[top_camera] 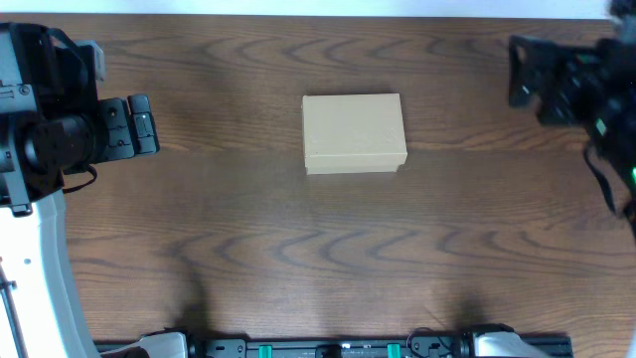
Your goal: Pack container
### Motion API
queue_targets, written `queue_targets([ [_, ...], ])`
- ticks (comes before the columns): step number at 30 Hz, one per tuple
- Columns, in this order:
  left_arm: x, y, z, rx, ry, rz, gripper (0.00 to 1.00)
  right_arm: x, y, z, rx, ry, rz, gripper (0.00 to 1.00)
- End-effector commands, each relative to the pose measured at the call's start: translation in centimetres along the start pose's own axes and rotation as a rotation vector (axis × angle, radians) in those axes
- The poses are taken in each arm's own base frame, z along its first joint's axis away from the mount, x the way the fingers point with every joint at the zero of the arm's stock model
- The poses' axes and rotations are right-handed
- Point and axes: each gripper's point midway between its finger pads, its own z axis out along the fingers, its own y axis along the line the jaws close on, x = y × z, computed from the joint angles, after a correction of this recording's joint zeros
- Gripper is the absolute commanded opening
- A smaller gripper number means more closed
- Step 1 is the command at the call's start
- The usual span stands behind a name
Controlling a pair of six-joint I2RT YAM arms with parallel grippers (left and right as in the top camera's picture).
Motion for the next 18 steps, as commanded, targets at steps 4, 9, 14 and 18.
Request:
queue_targets([
  [4, 0.0, 0.2, 0.0, -0.007, 0.002, -0.006, 0.95, 1.6, -1.4, -4.2, 0.024, -0.153, -0.002, 0.99],
  [9, 0.0, 0.2, 0.0, -0.007, 0.001, -0.006, 0.95, 5.9, -2.7, -5.2, 0.062, -0.184, 0.005, 0.99],
  [14, 0.0, 0.2, 0.0, -0.007, 0.001, -0.006, 0.95, 11.2, -4.2, -5.3, 0.101, -0.167, 0.013, 0.99],
  [18, 0.0, 0.2, 0.0, -0.007, 0.001, -0.006, 0.96, 15.6, -5.0, -4.7, 0.121, -0.135, 0.018, 0.99],
])
